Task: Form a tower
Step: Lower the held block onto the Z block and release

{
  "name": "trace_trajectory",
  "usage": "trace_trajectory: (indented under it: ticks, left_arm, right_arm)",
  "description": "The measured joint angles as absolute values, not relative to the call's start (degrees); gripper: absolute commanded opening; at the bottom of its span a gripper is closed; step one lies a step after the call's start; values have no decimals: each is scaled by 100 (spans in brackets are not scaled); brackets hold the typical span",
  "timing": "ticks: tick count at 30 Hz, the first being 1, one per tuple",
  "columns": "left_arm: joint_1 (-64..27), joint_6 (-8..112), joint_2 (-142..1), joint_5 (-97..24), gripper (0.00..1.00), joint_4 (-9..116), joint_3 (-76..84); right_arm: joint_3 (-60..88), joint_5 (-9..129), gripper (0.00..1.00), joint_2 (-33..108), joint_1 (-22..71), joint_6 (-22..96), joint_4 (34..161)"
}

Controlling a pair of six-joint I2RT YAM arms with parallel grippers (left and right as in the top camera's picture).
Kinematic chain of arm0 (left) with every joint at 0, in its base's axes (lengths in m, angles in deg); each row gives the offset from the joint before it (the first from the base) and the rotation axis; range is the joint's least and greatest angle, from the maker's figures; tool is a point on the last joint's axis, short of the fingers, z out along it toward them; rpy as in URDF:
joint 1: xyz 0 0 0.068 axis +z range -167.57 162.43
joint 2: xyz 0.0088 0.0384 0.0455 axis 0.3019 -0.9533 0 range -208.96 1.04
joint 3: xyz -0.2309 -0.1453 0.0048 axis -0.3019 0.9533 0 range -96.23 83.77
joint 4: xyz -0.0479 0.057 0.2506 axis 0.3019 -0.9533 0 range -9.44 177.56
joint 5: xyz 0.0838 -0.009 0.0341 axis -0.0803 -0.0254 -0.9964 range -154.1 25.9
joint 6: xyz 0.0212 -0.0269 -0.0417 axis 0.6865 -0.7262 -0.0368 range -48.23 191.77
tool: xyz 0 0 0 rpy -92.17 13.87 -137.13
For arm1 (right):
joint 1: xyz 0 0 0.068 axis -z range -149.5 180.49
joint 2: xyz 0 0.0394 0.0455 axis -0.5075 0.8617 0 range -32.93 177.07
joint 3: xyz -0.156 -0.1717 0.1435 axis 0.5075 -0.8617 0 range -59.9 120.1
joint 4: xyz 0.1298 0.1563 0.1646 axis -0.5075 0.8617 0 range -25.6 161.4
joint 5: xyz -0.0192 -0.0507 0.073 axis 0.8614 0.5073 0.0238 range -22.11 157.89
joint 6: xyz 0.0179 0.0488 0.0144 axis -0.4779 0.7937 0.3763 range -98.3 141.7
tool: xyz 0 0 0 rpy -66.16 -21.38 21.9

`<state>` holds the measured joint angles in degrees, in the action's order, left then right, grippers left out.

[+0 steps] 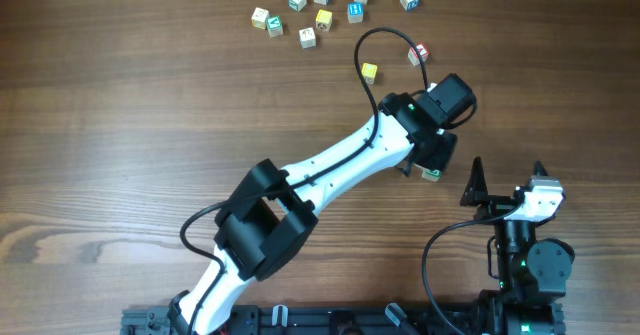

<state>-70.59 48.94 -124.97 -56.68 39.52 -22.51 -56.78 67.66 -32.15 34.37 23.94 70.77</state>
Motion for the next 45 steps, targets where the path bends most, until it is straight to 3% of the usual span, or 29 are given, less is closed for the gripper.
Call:
trace_trajectory:
  ticks: [16, 23, 26, 38, 43, 45]
  left_arm:
    - [-7153, 4444, -12840, -5626, 11, 4221, -2249]
    - [-7271, 4444, -12840, -5626, 17, 4307, -2249]
    - [-7314, 4444, -12840, -5624, 32, 4350, -2249]
    - [-7312, 4403, -12840, -5629, 48, 4416, -2249]
    - [-7312, 4403, -12840, -5629, 49, 4429, -2249]
    - [-7312, 4403, -12840, -5629, 39, 4433, -2249]
  right_arm:
    - [-5678, 6766, 100, -3215, 3437, 2394, 7077]
    - [-5678, 6766, 100, -3215, 3437, 2394, 7077]
    - [-5678, 6766, 100, -3215, 3437, 2394, 7077]
    - [-5678, 6766, 100, -3215, 3437, 2394, 7077]
    - [-5678, 6766, 100, -3215, 3437, 2394, 7077]
    - [-5678, 6766, 100, -3215, 3437, 2394, 7077]
